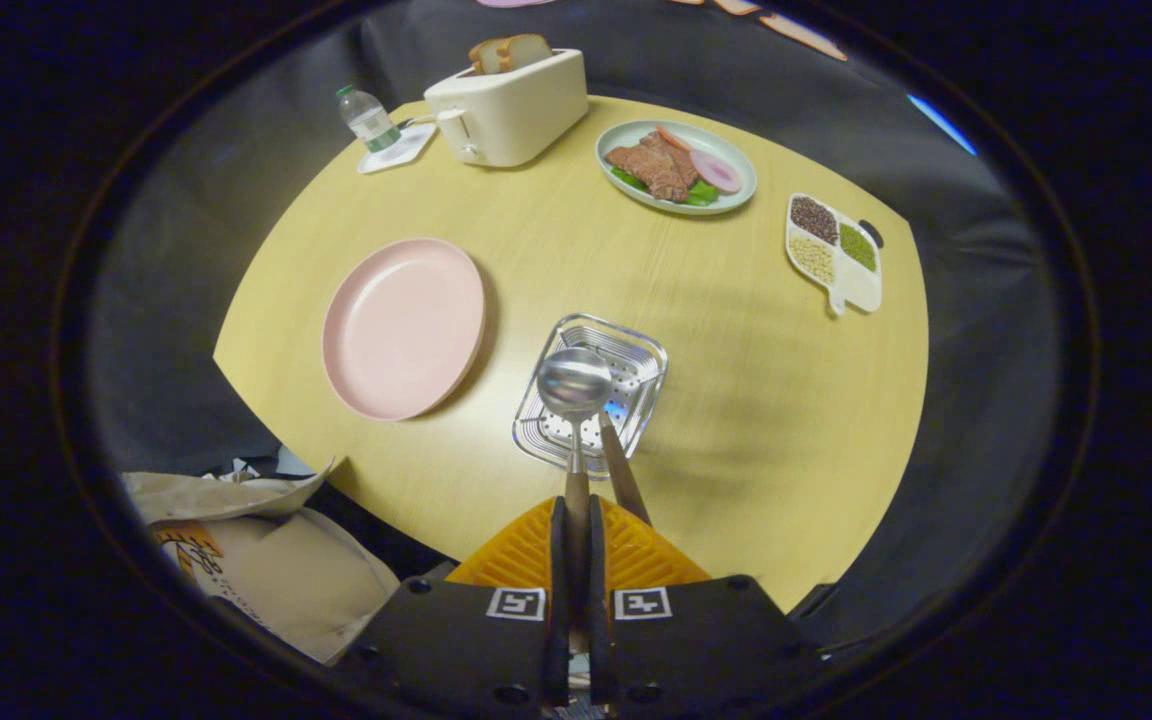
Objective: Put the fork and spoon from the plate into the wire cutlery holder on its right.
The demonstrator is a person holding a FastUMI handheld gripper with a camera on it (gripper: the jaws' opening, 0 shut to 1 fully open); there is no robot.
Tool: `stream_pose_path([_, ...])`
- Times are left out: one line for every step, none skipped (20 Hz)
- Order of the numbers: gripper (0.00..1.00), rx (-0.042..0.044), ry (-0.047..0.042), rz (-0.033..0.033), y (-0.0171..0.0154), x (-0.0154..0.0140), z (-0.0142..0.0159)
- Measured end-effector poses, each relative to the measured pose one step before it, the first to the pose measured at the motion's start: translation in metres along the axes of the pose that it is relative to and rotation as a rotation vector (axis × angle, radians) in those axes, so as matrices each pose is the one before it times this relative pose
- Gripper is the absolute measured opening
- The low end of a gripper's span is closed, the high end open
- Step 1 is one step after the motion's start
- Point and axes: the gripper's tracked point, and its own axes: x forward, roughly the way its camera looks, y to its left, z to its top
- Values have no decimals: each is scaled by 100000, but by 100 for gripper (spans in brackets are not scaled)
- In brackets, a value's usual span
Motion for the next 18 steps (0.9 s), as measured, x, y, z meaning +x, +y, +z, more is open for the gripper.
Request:
stream_pose_path([11, 425, 885, -23, 25, -61, 73])
stream_pose_path([11, 548, -126, -263, -62, 154, 273])
stream_pose_path([11, 939, 10, -246, -97, 75, 182])
stream_pose_path([11, 857, -114, -521, -91, 180, 206])
stream_pose_path([11, 973, -64, -460, -78, 85, 184])
stream_pose_path([11, 901, -255, -296, 36, 98, 144])
stream_pose_path([14, 1383, -747, 58, -27, -106, 275])
stream_pose_path([15, 1445, -1132, 402, 90, -96, 334])
stream_pose_path([17, 1715, -1278, 735, 190, -84, 285])
stream_pose_path([20, 1092, -1202, 521, 105, -126, 189])
stream_pose_path([30, 798, -1078, 263, 150, -163, 202])
stream_pose_path([40, 740, -1278, 355, 151, -309, 183])
stream_pose_path([50, 899, -1502, 905, 343, -25, 101])
stream_pose_path([60, 1068, -1982, 1249, 515, -105, 110])
stream_pose_path([70, 1066, -2096, 790, 495, 4, 126])
stream_pose_path([79, 964, -2288, 1302, 628, -439, 103])
stream_pose_path([89, 1184, -2751, 1642, 773, 0, 239])
stream_pose_path([99, 1864, -3902, 2205, 879, -131, 305])
